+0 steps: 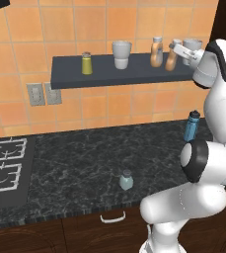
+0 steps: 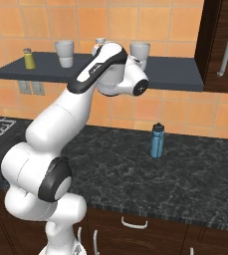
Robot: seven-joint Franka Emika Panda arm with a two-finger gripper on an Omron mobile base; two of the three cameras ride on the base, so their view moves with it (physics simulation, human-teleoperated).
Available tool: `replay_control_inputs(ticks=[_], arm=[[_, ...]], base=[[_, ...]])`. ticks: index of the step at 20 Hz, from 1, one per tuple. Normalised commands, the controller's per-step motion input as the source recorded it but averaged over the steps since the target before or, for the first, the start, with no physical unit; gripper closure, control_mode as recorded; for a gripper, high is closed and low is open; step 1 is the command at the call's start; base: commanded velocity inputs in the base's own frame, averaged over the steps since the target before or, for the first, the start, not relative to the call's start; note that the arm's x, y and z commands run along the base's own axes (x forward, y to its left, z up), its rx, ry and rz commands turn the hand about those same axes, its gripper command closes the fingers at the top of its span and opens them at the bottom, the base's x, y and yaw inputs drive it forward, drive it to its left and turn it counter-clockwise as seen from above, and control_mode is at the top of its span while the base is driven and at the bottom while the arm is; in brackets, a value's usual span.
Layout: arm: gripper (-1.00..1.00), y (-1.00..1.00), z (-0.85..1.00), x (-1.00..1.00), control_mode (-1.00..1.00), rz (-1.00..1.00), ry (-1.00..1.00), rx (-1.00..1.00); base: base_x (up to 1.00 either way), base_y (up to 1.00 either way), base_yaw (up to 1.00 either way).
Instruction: Put the shaker and condiment bottle from the counter next to their counterparts in the cabinet.
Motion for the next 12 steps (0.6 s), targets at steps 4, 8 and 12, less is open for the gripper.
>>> replay_control_inputs(ticks=[4, 8, 12], arm=[[-1.0, 0.0, 0.0, 0.0, -1.0, 0.0, 0.0, 0.0], [-1.0, 0.0, 0.23, 0.0, -1.0, 0.0, -0.05, 0.0], [-1.0, 0.0, 0.4, -0.01, -1.0, 0.0, -0.07, 0.0]], base=[[0.0, 0.0, 0.0], [0.0, 0.0, 0.0], [0.0, 0.0, 0.0]])
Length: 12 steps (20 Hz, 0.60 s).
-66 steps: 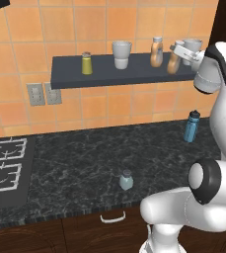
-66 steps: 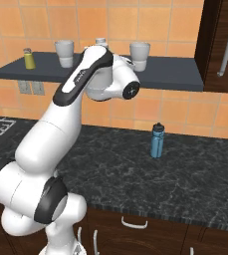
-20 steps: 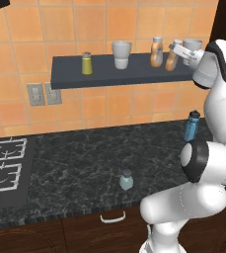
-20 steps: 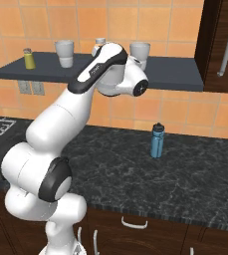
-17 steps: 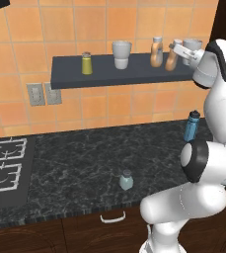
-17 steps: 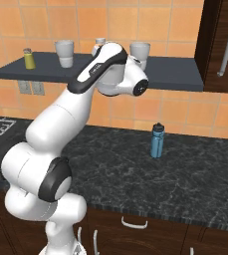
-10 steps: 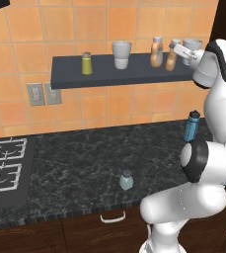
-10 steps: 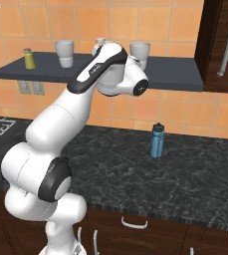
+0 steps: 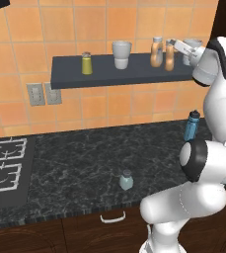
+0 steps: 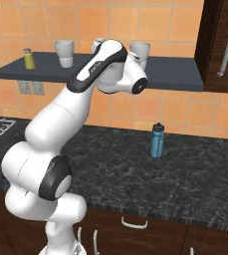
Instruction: Put the shaker and condiment bottle from the counter next to their counterparts in the cabinet.
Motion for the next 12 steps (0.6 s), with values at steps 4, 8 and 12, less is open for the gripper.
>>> replay_control_inputs(ticks=[4, 8, 12], arm=[[-1.0, -0.05, 0.35, -0.08, -1.0, 0.0, -0.08, 0.0], [-1.0, -0.23, 0.26, -0.36, -1.0, 0.0, -0.12, 0.0], [-1.0, -0.36, 0.01, -0.71, -1.0, -0.02, -0.06, 0.0]], base=[[0.0, 0.0, 0.0], [0.0, 0.0, 0.0], [0.0, 0.0, 0.0]])
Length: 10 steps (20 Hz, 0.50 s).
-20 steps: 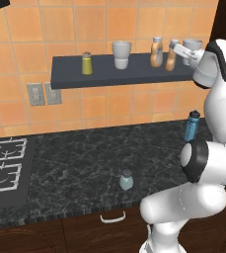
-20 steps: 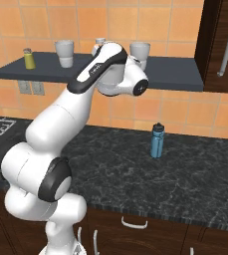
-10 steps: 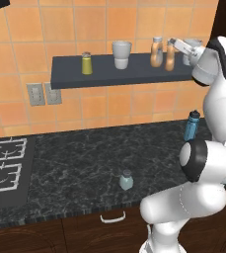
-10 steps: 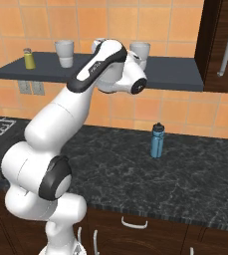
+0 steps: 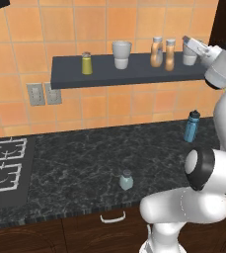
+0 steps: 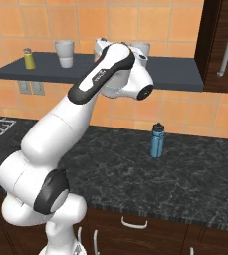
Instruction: Put the shaker and condiment bottle from the counter next to their counterparts in the cabinet.
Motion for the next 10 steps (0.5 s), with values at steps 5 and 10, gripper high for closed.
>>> replay_control_inputs(ticks=[5, 10], arm=[[-1.0, -0.1, -0.07, -0.78, -1.0, -0.03, 0.0, -0.02], [-1.0, 0.01, -0.52, -0.9, -1.0, 0.0, 0.0, -0.2]], base=[[0.0, 0.0, 0.0], [0.0, 0.0, 0.0]])
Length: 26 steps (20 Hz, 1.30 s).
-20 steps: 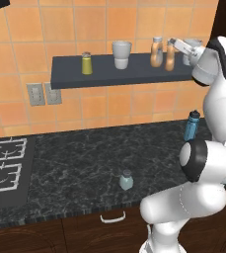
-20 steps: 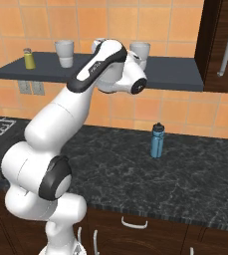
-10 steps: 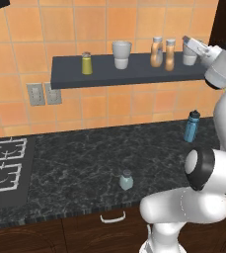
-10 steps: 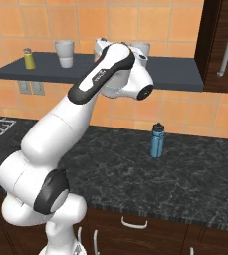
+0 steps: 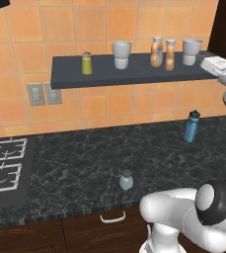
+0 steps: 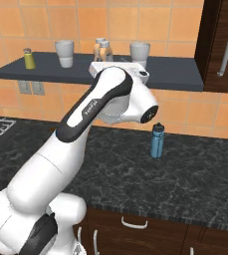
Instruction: Put the shaker and condiment bottle from the counter next to their counterparts in the cabinet.
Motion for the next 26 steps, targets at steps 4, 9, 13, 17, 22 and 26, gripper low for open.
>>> replay_control_inputs(ticks=[4, 9, 13, 17, 22, 26], arm=[[-1.0, 0.0, -0.51, -0.83, -1.0, 0.0, 0.0, -0.19], [-1.0, 0.0, -0.07, -0.25, -1.0, 0.0, -0.03, -0.02], [-1.0, 0.01, -0.34, -0.35, -1.0, 0.0, 0.02, -0.02], [-1.0, 0.02, -0.97, -0.96, -1.0, 0.0, 0.12, -0.14], [-1.0, 0.11, -0.43, -0.6, -1.0, 0.0, 0.03, -0.04], [-1.0, 0.25, -0.43, -0.4, -1.0, 0.0, 0.06, 0.0]], base=[[0.0, 0.0, 0.0], [0.0, 0.0, 0.0], [0.0, 0.0, 0.0], [0.0, 0.0, 0.0], [0.0, 0.0, 0.0], [0.0, 0.0, 0.0]])
